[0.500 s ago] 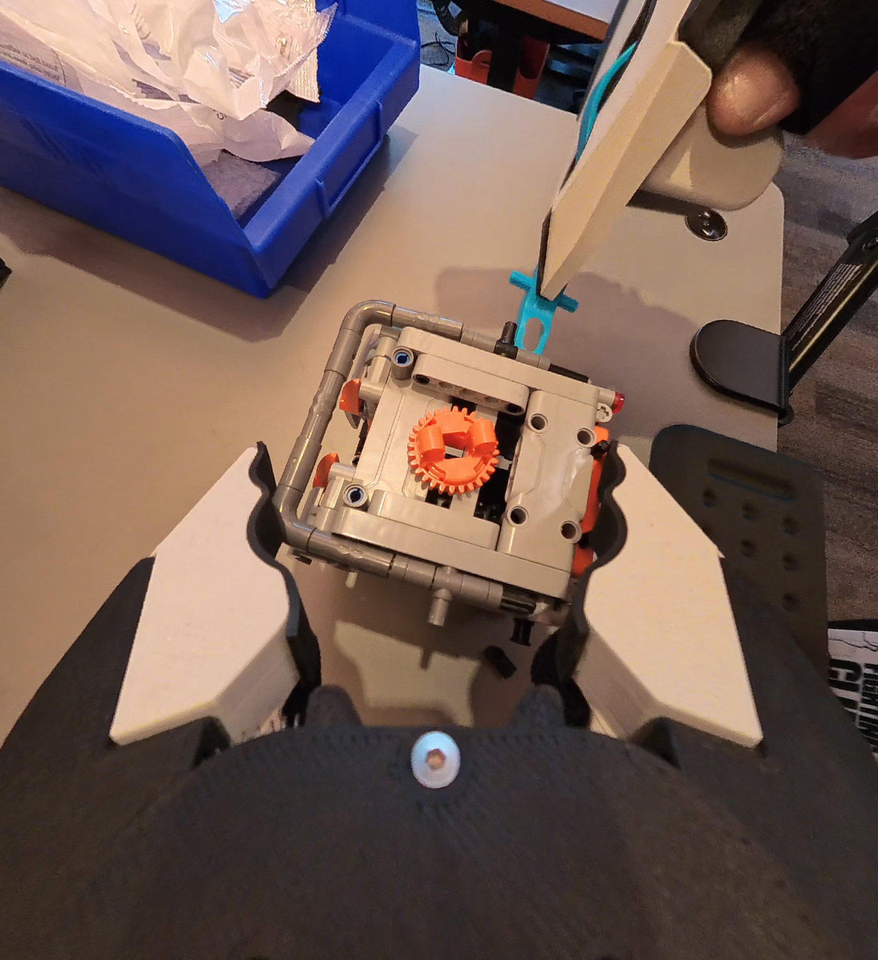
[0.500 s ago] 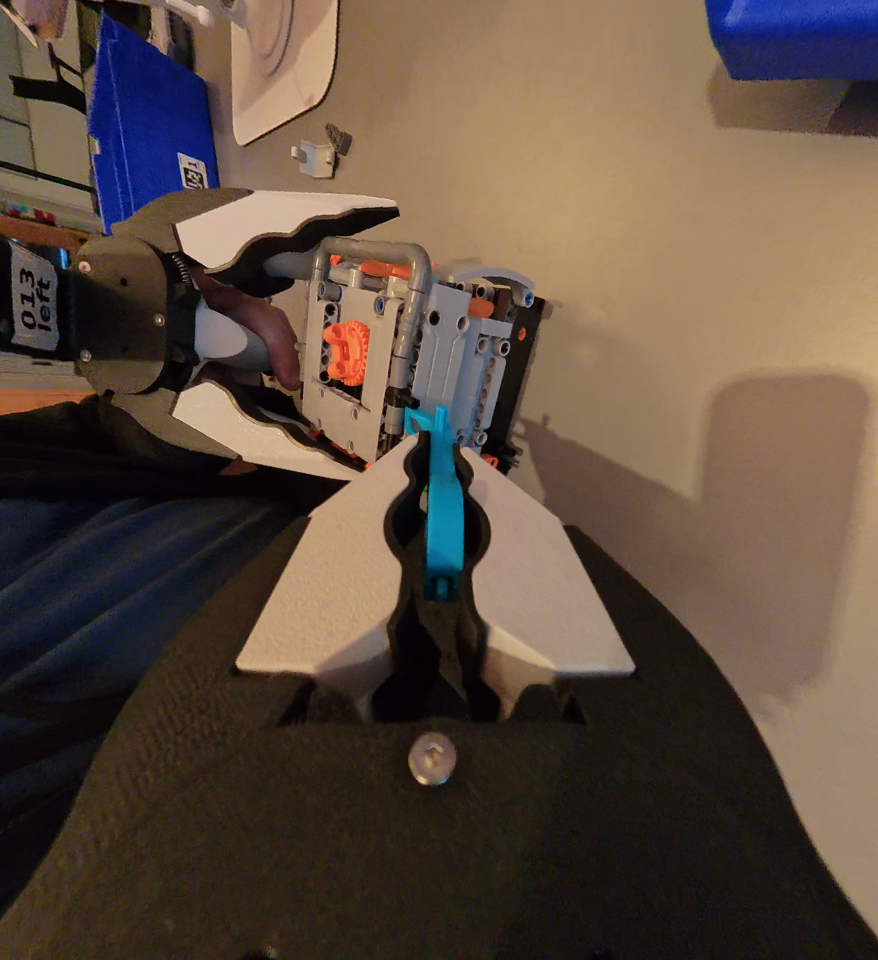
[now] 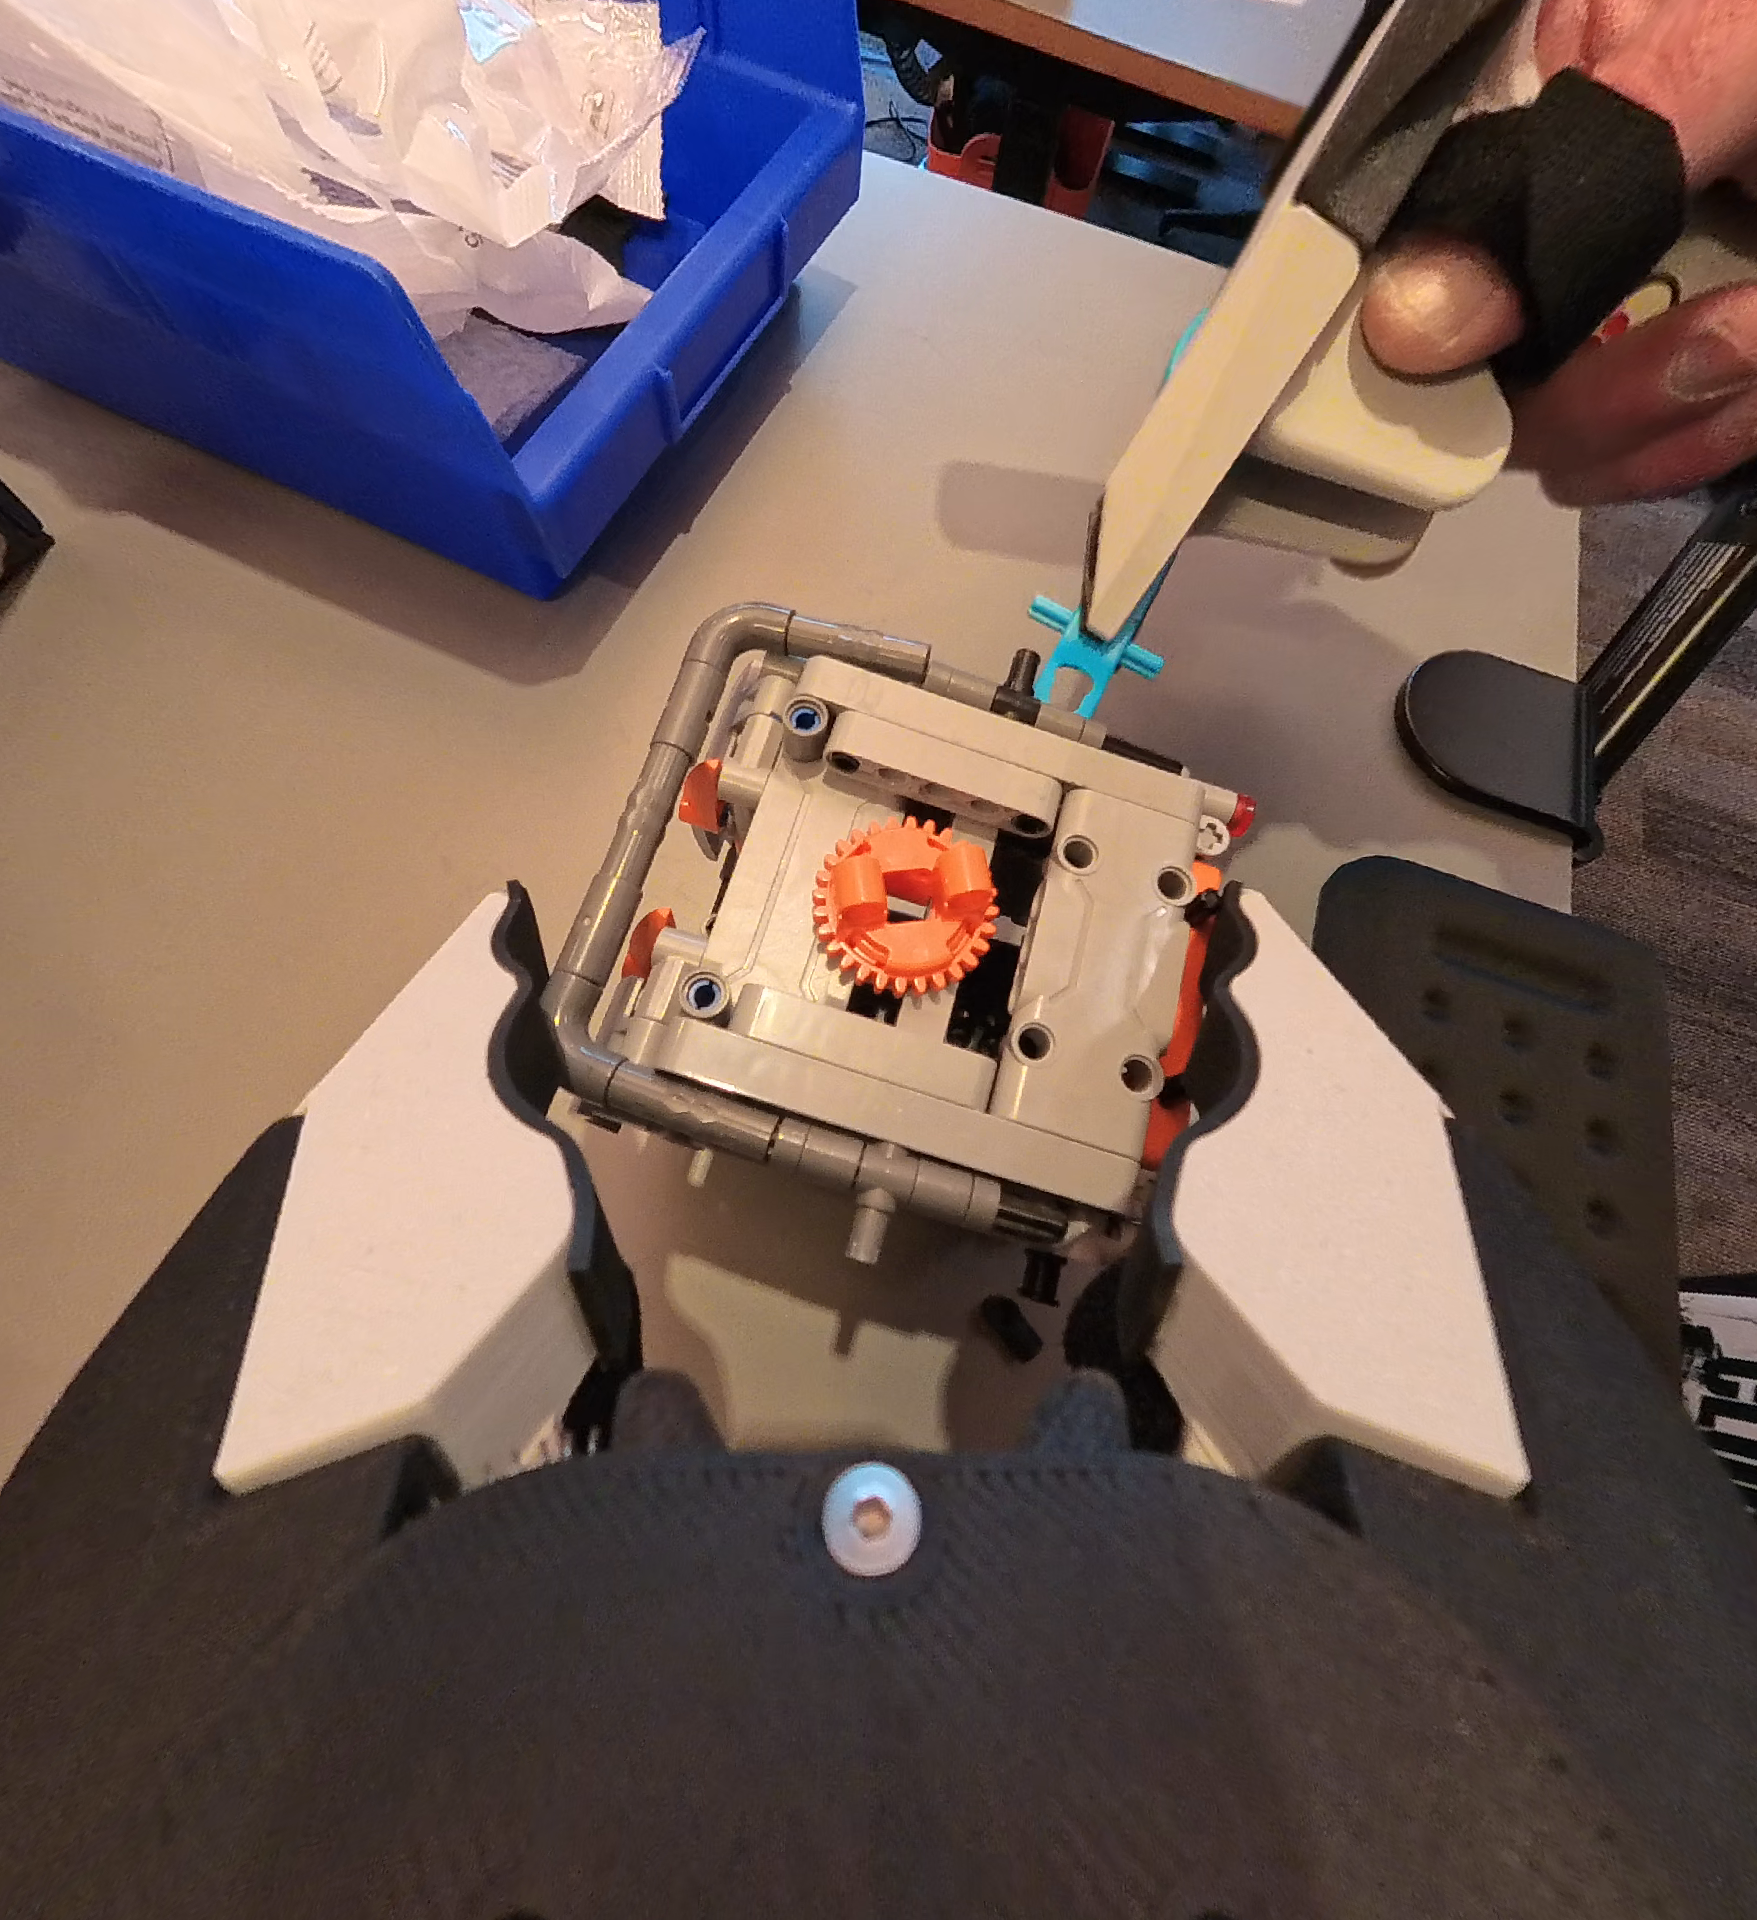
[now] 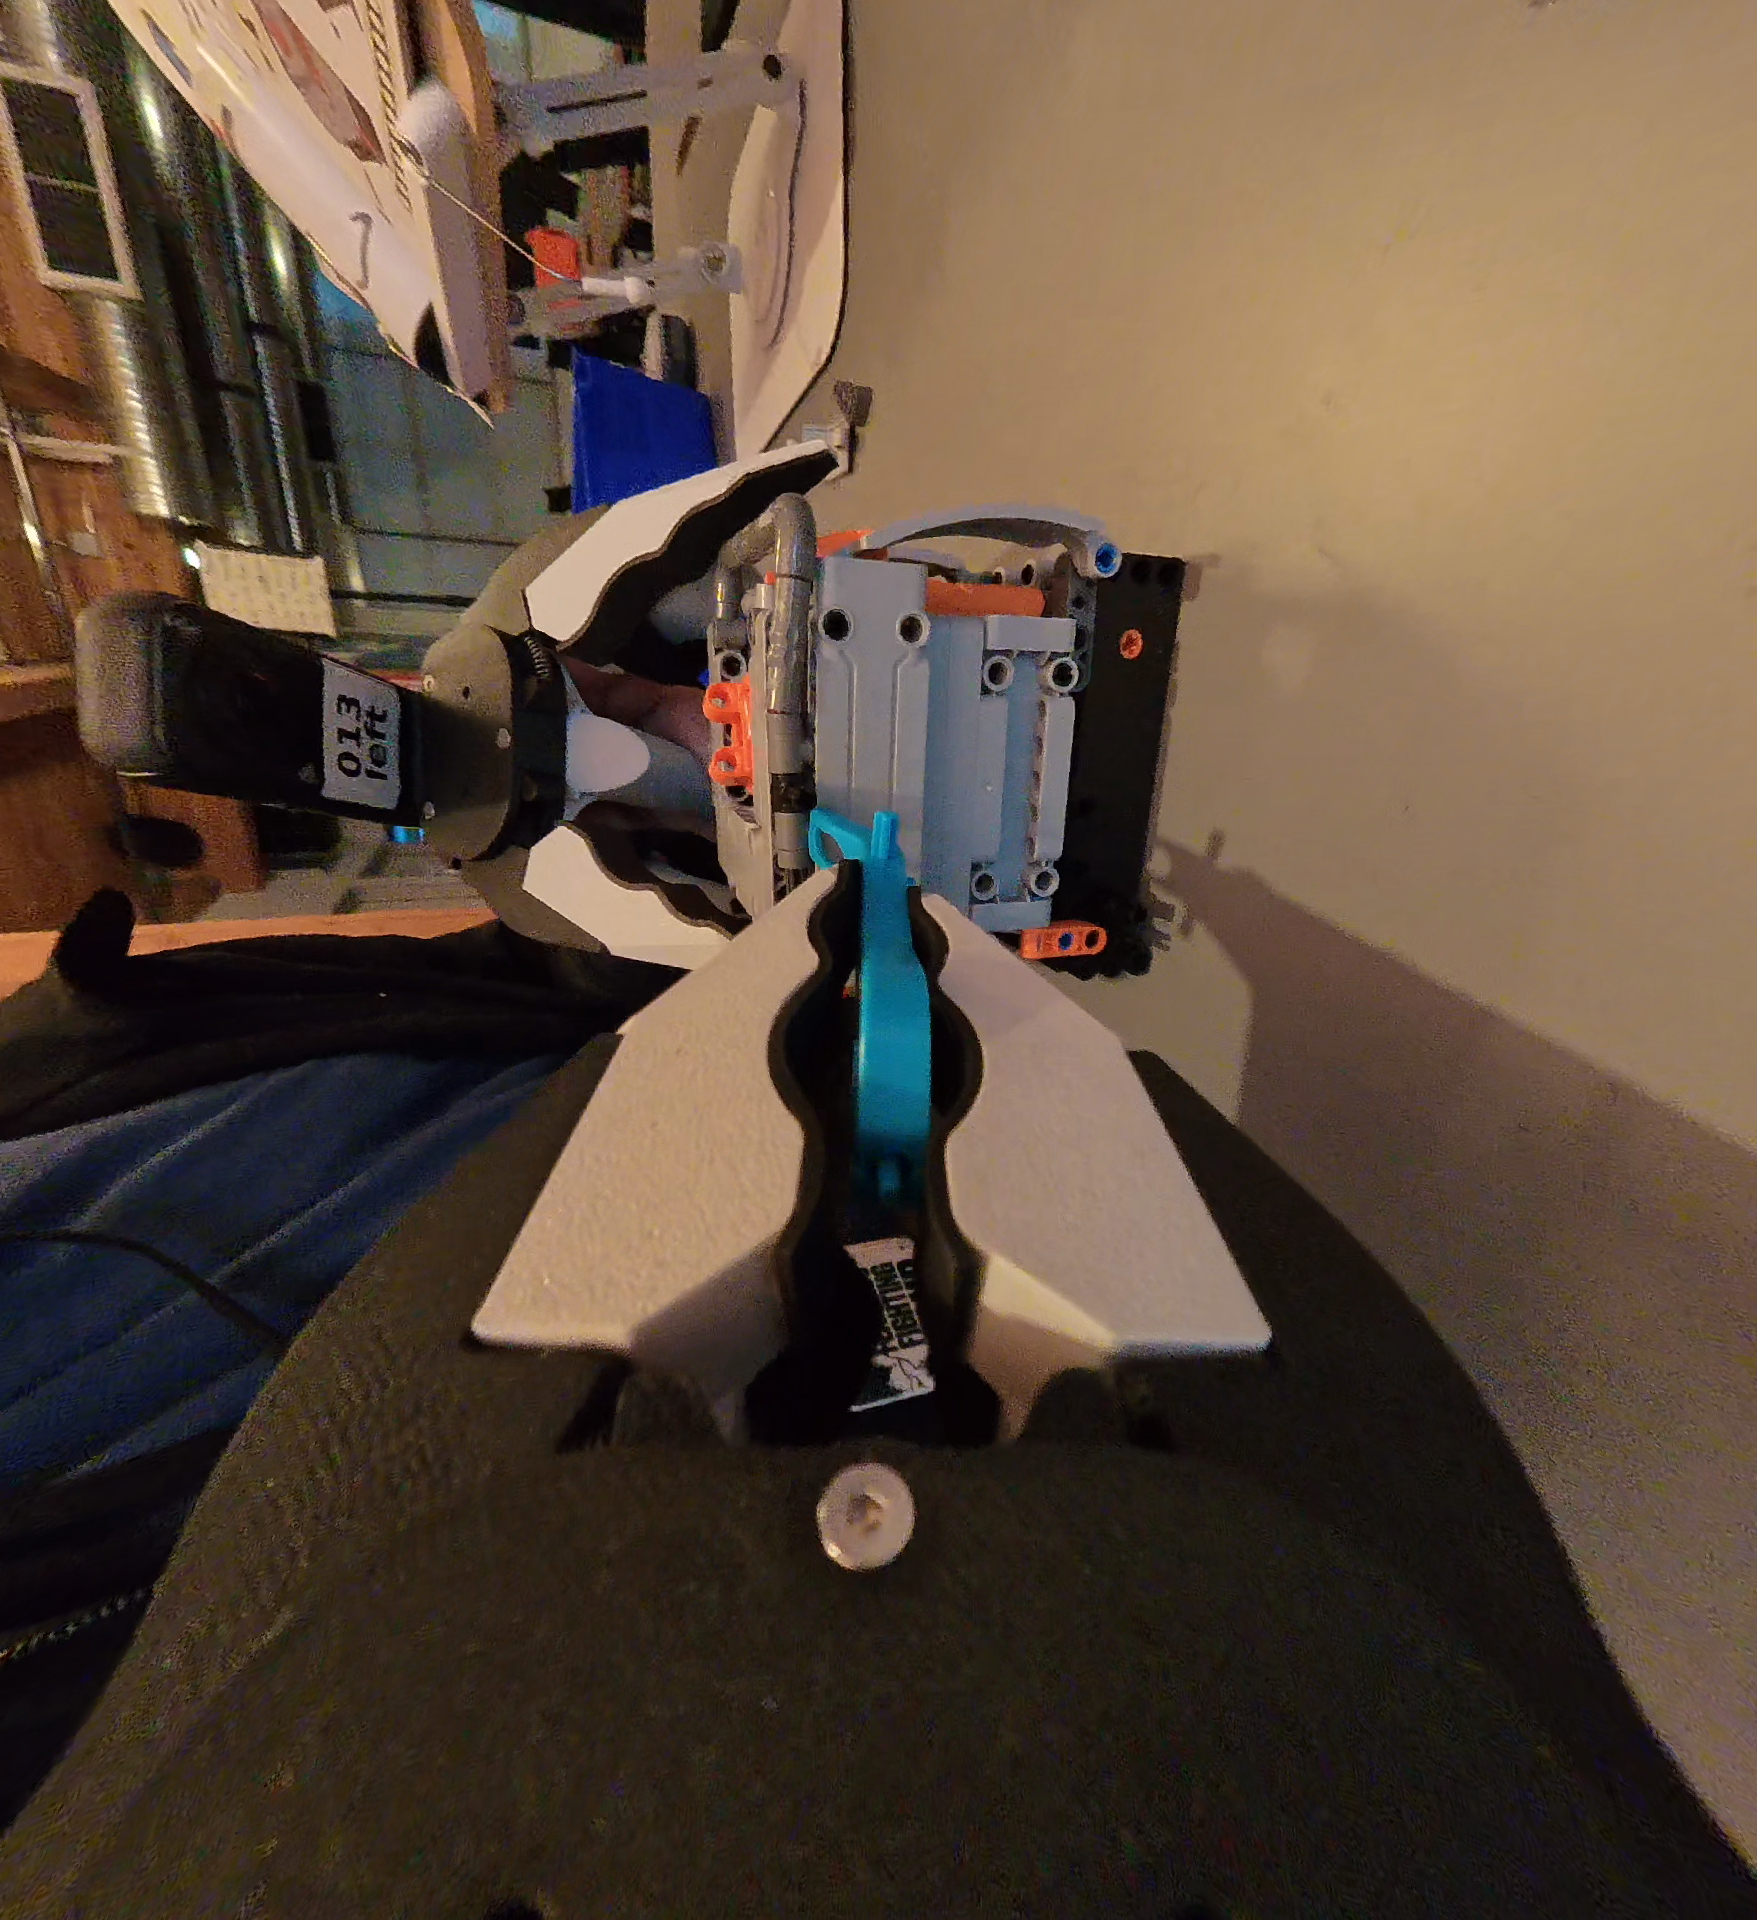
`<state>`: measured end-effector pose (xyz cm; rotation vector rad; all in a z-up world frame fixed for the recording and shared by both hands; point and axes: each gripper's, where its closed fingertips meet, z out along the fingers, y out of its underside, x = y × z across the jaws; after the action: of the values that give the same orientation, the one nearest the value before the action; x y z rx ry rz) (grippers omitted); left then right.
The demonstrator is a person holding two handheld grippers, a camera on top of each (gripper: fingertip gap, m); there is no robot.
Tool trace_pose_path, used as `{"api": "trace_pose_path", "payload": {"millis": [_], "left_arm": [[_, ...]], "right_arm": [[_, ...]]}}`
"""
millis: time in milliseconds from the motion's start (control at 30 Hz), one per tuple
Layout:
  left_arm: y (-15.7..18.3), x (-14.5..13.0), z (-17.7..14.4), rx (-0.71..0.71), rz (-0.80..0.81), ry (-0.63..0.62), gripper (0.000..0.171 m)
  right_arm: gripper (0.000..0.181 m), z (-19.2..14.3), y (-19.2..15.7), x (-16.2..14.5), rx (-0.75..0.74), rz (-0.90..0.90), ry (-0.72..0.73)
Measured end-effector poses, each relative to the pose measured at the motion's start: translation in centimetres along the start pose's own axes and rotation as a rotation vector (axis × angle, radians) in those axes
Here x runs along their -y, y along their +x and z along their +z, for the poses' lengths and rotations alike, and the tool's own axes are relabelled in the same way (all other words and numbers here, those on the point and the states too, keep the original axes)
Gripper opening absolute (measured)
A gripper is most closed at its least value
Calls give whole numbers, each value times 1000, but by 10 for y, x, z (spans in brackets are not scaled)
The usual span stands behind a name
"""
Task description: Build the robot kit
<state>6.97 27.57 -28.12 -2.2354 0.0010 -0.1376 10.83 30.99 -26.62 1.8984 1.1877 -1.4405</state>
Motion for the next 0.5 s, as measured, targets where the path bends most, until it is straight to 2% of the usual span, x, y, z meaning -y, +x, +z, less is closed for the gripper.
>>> {"api": "trace_pose_path", "payload": {"millis": [200,333,500], "left_arm": [[0,0,0,-1,0,4,122],[0,1,1,5,5,-4,123],[0,1,1,6,6,0,123]], "right_arm": [[4,1,1,-1,99,17,75],[4,-3,-1,-1,-61,-97,15],[4,-6,-3,-6,-193,-146,-37]]}}
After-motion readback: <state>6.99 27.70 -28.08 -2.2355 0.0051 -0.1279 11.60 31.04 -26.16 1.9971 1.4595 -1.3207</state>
